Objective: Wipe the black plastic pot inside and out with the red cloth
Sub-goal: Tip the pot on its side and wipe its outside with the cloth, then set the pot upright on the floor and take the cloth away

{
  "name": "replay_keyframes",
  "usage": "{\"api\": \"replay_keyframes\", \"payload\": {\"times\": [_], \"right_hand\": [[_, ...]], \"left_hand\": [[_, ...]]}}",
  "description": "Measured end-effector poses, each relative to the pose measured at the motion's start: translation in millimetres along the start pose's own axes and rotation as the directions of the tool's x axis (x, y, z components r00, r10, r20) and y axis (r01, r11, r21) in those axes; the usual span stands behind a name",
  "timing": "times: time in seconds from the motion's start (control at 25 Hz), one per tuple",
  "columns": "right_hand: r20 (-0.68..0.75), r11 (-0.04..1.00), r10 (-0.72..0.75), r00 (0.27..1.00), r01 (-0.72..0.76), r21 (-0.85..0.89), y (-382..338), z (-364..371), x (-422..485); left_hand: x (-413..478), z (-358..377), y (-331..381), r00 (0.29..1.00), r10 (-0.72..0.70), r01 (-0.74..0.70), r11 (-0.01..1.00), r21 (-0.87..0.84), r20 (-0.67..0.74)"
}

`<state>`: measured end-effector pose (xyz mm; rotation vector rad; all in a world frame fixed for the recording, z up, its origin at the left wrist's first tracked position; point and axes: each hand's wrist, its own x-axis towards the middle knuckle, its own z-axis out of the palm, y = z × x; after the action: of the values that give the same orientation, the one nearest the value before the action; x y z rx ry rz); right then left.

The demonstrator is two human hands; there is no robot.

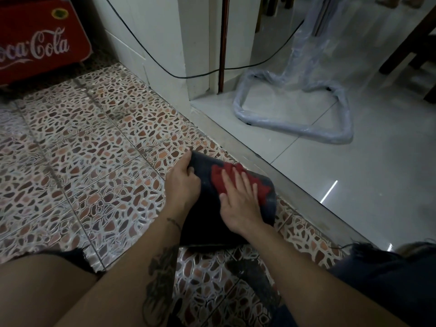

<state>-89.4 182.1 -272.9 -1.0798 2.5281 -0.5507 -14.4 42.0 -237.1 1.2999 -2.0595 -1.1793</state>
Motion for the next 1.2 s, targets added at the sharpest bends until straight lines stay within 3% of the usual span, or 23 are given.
{"api": "replay_keyframes", "payload": {"times": [0.08,0.16,0.28,0.44,0.52,0.68,0.76,0.92,1.0,1.2], "right_hand": [[0.034,0.997,-0.080,0.996,0.079,0.005,-5.9,-2.7,13.6],[0.037,0.998,-0.053,0.998,0.054,-0.028,5.5,-14.0,33.5],[0.082,0.990,0.104,0.991,-0.096,-0.102,44.3,-31.2,59.9],[0.224,0.944,0.331,0.917,-0.320,-0.085,78.8,-45.7,68.6],[0.220,0.963,0.267,0.938,-0.268,-0.023,54.5,-43.5,76.6],[0.174,0.983,-0.009,0.985,-0.023,0.183,-1.0,-29.7,73.2],[0.173,0.971,0.049,0.984,-0.088,0.221,10.4,-35.3,65.6],[0.189,0.958,0.223,0.956,-0.250,0.137,62.5,-61.1,49.8],[0.139,0.935,0.251,0.958,-0.277,0.221,73.9,-68.2,38.1],[0.059,0.790,0.312,0.948,-0.293,0.538,64.7,-88.2,20.0]], "left_hand": [[-2.9,0.4,-3.9,1.000,0.015,-0.016,1.000,-0.023,-0.006],[-6.7,1.2,-7.7,1.000,0.006,-0.007,0.998,-0.056,-0.025],[-12.7,1.2,-13.1,1.000,0.019,-0.021,0.996,-0.086,-0.023],[-11.7,-2.0,-15.6,0.998,0.063,-0.062,0.997,-0.044,0.009],[-13.0,-1.3,-14.2,0.997,0.070,-0.071,0.997,-0.039,-0.018],[-18.6,-0.5,-14.7,0.991,0.115,-0.116,0.993,-0.008,-0.074],[-17.6,-0.9,-13.0,0.990,0.127,-0.126,0.992,0.007,-0.055],[-8.5,-3.2,-6.0,0.996,0.094,-0.094,0.994,0.054,0.000],[-6.3,-6.0,-0.1,0.995,0.098,-0.098,0.992,0.074,0.011],[-0.3,-20.0,38.1,0.926,0.376,-0.372,0.912,0.172,0.009]]}}
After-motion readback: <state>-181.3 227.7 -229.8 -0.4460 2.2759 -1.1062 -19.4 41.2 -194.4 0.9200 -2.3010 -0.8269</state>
